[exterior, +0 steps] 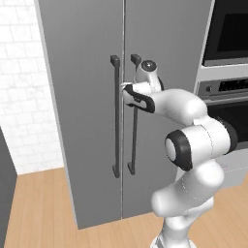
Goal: Grab a lemon wedge from the fridge and one ice cube from the ice bowl, and put them in the glass of lemonade.
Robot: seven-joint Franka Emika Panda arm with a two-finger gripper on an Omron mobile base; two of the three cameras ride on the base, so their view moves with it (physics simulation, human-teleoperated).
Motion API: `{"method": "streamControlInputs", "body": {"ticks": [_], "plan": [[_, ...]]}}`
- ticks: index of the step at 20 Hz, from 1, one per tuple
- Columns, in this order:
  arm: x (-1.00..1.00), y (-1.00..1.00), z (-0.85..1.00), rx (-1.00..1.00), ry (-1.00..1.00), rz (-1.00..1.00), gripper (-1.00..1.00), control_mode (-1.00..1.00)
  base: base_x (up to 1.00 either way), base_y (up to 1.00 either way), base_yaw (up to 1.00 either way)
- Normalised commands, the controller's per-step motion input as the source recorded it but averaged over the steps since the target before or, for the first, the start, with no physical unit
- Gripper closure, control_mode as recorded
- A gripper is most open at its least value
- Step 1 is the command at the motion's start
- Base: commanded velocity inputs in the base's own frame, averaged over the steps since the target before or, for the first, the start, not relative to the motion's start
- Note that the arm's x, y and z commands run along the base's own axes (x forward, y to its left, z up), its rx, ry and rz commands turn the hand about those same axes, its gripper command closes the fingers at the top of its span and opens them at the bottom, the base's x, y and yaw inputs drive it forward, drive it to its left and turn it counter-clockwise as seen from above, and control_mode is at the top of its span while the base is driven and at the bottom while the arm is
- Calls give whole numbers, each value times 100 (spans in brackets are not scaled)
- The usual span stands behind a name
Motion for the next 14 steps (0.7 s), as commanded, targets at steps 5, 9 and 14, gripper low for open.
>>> {"method": "streamControlInputs", "body": {"ticks": [5,9,14], "plan": [[49,0,-24,0,0,1,-100,-100,0,0,0],[37,0,-18,0,-1,2,-100,-100,0,0,0],[38,0,-14,0,-5,5,100,-100,0,0,0]]}}
